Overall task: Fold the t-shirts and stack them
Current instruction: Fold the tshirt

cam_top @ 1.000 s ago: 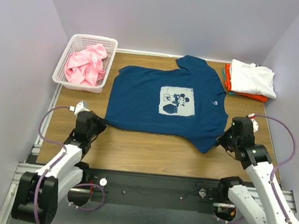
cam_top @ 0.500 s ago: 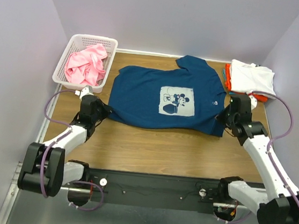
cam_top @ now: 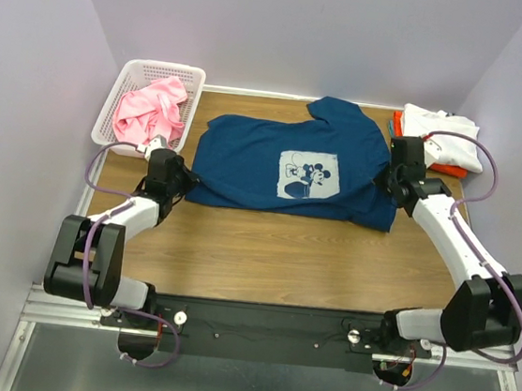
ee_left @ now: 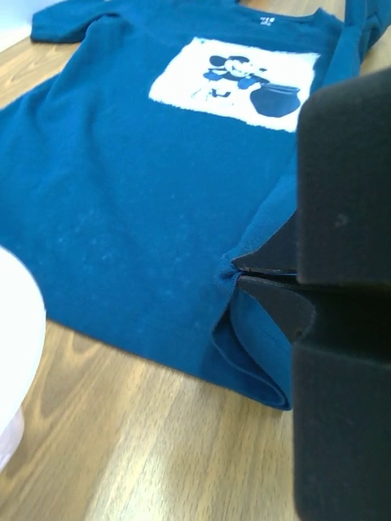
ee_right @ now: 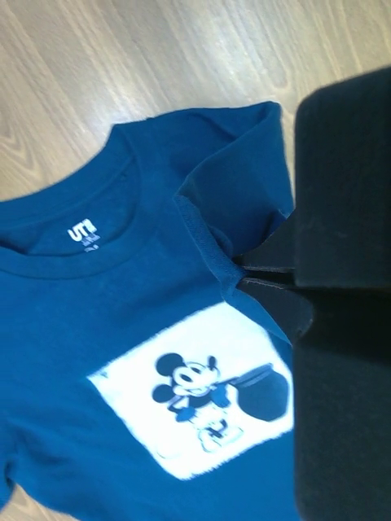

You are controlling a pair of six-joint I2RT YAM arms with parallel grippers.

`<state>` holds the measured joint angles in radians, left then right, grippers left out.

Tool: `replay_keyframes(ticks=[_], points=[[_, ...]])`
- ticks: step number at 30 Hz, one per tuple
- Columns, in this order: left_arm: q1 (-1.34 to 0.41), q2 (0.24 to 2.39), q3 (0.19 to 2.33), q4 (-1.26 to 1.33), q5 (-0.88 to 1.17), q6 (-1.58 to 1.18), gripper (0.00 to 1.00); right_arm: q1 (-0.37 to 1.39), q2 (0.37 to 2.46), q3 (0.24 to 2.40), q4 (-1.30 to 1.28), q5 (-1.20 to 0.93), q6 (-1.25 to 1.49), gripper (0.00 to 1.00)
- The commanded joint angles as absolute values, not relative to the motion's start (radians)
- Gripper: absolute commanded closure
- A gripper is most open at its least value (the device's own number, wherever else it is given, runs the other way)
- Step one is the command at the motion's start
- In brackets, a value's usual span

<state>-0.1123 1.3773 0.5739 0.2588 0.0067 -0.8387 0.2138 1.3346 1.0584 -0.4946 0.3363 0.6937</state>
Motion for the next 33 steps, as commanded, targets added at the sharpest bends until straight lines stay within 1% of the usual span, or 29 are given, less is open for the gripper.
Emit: replay_keyframes(ticks=[1,7,16,21,33], points=[[-0.100,1.391,0.592,0.250,-0.070,-0.862,1.00,0.196,1.400,1.114,-0.468,0.420,0.670,0.99],[-0.091,1.367,0.640,0.233,-0.141,-0.833,1.00,0.184,1.453,1.140,-0.440,0.413,0.646,0.99],[-0.089,1.496,0.730,0.236,-0.095,-0.821,1.00,0.181,1.551,1.196,-0.396,0.403,0.586,0.99],[-0.087,1.543,0.753,0.253,-0.097,-0.827,1.00,0.175,1.623,1.276,-0.390,0.405,0.526,0.99],[-0.087,1.654,0.818,0.259,-0.101,-0.822,1.00,0.170,1.886,1.508,-0.370,0.262,0.261,0.99]])
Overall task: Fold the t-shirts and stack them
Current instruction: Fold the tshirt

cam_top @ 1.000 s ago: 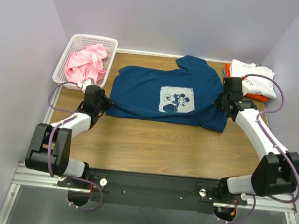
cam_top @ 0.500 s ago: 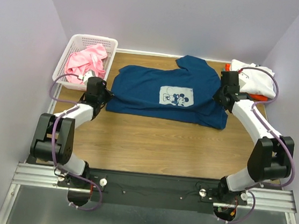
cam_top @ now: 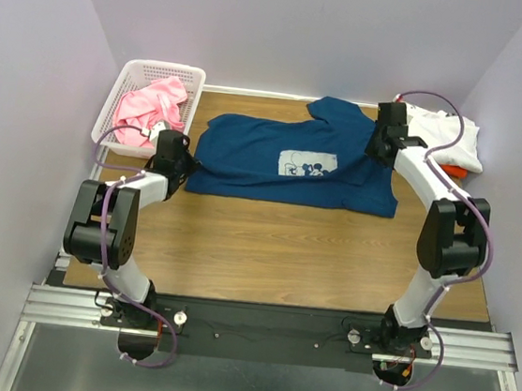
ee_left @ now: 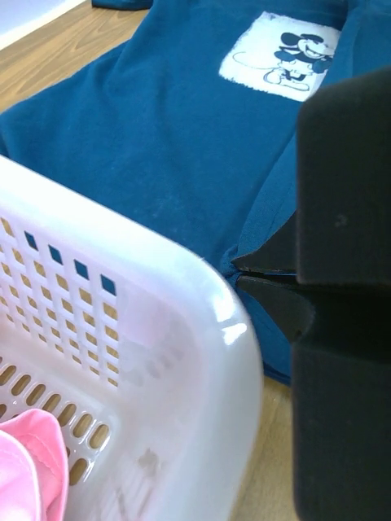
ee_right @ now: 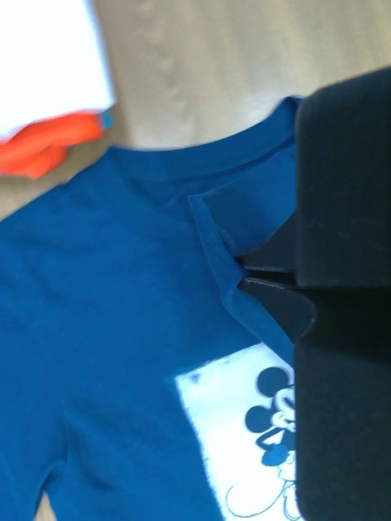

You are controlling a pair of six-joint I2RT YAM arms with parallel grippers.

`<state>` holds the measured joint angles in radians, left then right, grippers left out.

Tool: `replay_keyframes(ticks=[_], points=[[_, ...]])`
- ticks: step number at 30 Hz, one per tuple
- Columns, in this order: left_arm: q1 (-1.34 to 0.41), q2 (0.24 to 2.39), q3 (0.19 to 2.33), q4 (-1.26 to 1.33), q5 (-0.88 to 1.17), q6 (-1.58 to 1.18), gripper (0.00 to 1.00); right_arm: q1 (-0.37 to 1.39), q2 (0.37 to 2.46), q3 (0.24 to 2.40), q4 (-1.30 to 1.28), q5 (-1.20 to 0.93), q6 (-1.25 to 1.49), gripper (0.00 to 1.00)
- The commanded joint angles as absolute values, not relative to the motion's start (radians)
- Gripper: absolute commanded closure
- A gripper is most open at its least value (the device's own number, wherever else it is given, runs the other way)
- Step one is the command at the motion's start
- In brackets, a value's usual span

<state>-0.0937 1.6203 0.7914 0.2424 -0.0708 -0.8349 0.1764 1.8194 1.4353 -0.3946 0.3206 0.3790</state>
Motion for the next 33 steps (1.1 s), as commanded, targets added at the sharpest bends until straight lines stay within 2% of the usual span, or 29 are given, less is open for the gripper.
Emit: replay_keyframes(ticks=[1,9,10,11,12,13,14,15,16,17,18,25,27,28,33], points=[[-0.087,1.657,0.821,0.258,-0.104,-0.822,1.00,0.169,1.900,1.522,-0.370,0.249,0.249,0.99],[-0.087,1.689,0.859,0.229,-0.126,-0.810,1.00,0.167,2.042,1.650,-0.367,0.199,0.180,0.95],[-0.087,1.686,0.864,0.224,-0.126,-0.807,0.76,0.169,2.066,1.663,-0.364,0.209,0.176,0.94],[-0.087,1.681,0.867,0.224,-0.124,-0.804,0.70,0.169,2.083,1.678,-0.361,0.218,0.172,0.93],[-0.087,1.675,0.867,0.221,-0.132,-0.802,0.59,0.169,2.098,1.698,-0.360,0.225,0.161,0.86],[-0.087,1.668,0.867,0.219,-0.132,-0.795,0.14,0.169,2.118,1.728,-0.362,0.238,0.161,0.83],[-0.087,1.657,0.867,0.216,-0.127,-0.790,0.02,0.169,2.123,1.742,-0.362,0.241,0.160,0.76],[-0.087,1.634,0.865,0.216,-0.121,-0.782,0.02,0.167,2.122,1.749,-0.361,0.242,0.164,0.40],[-0.087,1.606,0.859,0.216,-0.117,-0.775,0.02,0.167,2.103,1.746,-0.362,0.232,0.169,0.26],[-0.087,1.606,0.856,0.212,-0.115,-0.772,0.02,0.169,2.103,1.738,-0.362,0.224,0.176,0.05],[-0.087,1.577,0.851,0.212,-0.107,-0.766,0.02,0.169,2.070,1.726,-0.361,0.215,0.193,0.00],[-0.091,1.459,0.839,0.157,-0.074,-0.713,0.02,0.169,1.852,1.505,-0.305,0.140,0.245,0.00],[-0.091,1.418,0.841,0.134,-0.090,-0.709,0.02,0.169,1.801,1.433,-0.296,0.140,0.247,0.00],[-0.092,1.404,0.847,0.105,-0.101,-0.707,0.05,0.170,1.746,1.408,-0.288,0.141,0.255,0.00],[-0.109,1.273,0.874,0.002,-0.216,-0.701,0.02,0.169,1.592,1.292,-0.273,0.158,0.262,0.00]])
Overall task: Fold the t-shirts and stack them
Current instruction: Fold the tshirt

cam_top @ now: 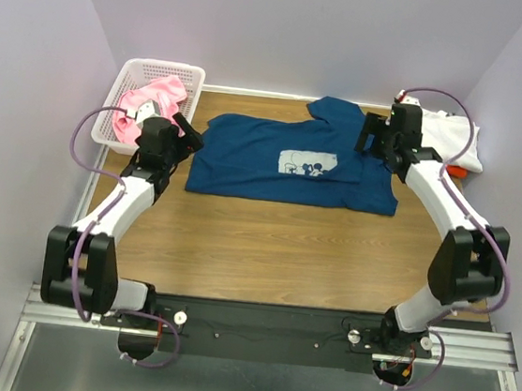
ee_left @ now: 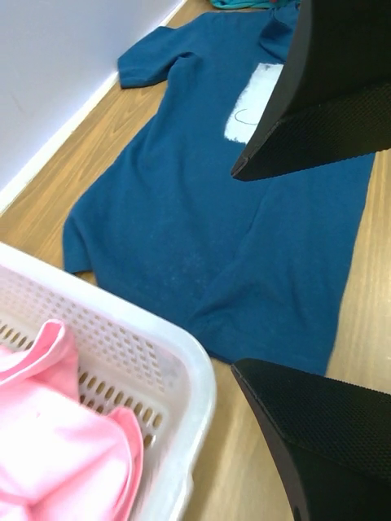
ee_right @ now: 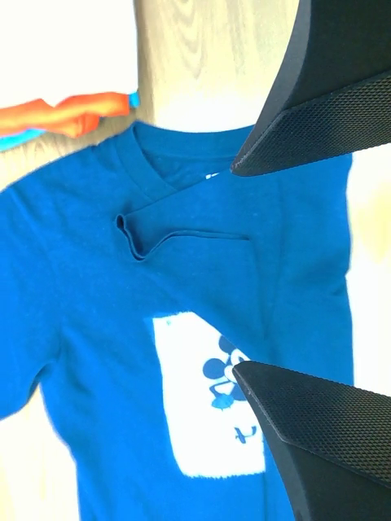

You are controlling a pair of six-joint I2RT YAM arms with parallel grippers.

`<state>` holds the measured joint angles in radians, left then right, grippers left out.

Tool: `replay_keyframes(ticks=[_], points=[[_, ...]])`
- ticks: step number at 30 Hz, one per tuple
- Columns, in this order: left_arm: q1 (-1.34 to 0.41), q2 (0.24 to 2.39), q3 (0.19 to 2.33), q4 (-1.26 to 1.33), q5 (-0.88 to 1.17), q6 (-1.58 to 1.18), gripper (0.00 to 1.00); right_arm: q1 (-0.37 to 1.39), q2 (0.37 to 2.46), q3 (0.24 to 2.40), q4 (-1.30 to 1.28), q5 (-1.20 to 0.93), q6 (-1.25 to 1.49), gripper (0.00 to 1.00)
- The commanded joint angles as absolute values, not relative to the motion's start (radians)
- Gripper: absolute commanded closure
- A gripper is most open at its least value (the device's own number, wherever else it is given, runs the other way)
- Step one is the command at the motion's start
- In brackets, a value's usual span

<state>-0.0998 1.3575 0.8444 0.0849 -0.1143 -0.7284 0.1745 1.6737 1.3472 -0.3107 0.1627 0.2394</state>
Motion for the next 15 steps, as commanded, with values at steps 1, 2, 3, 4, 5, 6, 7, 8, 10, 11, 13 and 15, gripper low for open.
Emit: replay_keyframes(ticks=[1,2,3,4,5,6,7,8,10,11,13,15], points=[[-0.112,1.246,0.870,-0.018,-0.227,-0.701,0.02,0.169,1.574,1.266,-0.270,0.158,0.267,0.00],[-0.112,1.218,0.859,-0.021,-0.233,-0.704,0.02,0.169,1.533,1.253,-0.270,0.156,0.273,0.00],[-0.113,1.163,0.854,-0.032,-0.247,-0.712,0.02,0.169,1.516,1.243,-0.268,0.150,0.276,0.00],[-0.114,1.135,0.851,-0.041,-0.253,-0.716,0.02,0.169,1.496,1.232,-0.268,0.146,0.282,0.00],[-0.115,1.109,0.842,-0.054,-0.259,-0.724,0.02,0.169,1.480,1.204,-0.265,0.147,0.290,0.00],[-0.115,1.060,0.838,-0.061,-0.265,-0.724,0.02,0.170,1.448,1.194,-0.262,0.143,0.290,0.00],[-0.115,1.040,0.838,-0.098,-0.294,-0.726,0.02,0.169,1.433,1.180,-0.261,0.146,0.293,0.00],[-0.115,1.010,0.847,-0.129,-0.311,-0.744,0.02,0.170,1.405,1.155,-0.258,0.152,0.299,0.00],[-0.117,0.988,0.857,-0.165,-0.325,-0.715,0.02,0.170,1.376,1.128,-0.250,0.146,0.301,0.00],[-0.117,0.985,0.874,-0.167,-0.305,-0.689,0.02,0.169,1.361,1.096,-0.242,0.135,0.304,0.00],[-0.117,0.997,0.903,-0.173,-0.235,-0.608,0.02,0.169,1.316,1.066,-0.206,0.109,0.305,0.00],[-0.117,1.021,0.931,-0.154,-0.140,-0.560,0.02,0.170,1.287,1.023,-0.169,0.094,0.319,0.00]])
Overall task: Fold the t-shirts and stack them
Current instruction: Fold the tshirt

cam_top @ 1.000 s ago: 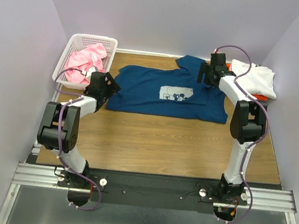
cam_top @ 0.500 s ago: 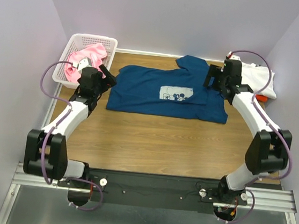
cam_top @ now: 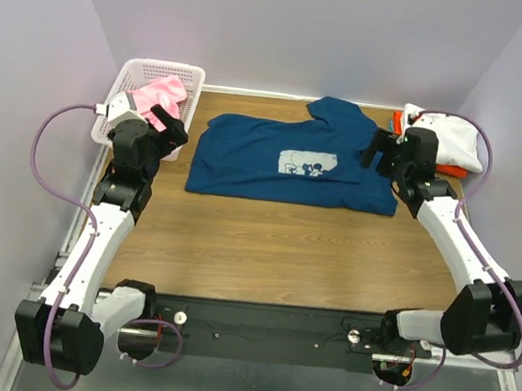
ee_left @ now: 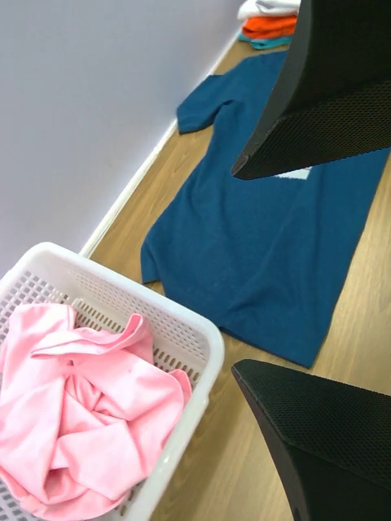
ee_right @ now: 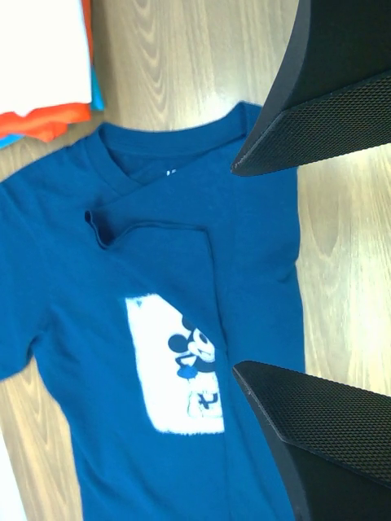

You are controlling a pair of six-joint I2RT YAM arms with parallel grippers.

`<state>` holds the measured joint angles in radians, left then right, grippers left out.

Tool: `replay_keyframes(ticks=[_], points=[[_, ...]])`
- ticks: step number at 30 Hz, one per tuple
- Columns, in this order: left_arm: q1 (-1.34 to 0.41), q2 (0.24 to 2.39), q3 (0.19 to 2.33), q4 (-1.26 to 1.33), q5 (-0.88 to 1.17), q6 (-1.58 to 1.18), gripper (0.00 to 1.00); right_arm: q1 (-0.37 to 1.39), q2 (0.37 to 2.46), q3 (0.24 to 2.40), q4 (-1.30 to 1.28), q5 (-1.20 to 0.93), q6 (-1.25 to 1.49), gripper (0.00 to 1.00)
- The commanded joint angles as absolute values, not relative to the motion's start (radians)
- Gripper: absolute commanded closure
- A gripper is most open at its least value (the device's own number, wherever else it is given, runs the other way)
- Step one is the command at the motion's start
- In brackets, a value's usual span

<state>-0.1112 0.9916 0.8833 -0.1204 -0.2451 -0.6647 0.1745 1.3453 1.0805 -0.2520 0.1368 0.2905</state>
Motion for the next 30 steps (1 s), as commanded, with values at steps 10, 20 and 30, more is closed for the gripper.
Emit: replay_keyframes(ticks=[10,20,30], points=[[-0.101,1.048,0.957,-0.078,0.042,-0.595,0.02,0.169,1.138,0.910,-0.042,0.075,0.311,0.00],[-0.087,0.901,0.795,0.162,0.273,-0.657,0.02,0.170,1.147,0.844,0.032,0.023,0.339,0.00],[-0.083,1.144,1.026,-0.205,0.242,-0.613,0.02,0.170,1.141,0.805,0.077,-0.032,0.339,0.00]])
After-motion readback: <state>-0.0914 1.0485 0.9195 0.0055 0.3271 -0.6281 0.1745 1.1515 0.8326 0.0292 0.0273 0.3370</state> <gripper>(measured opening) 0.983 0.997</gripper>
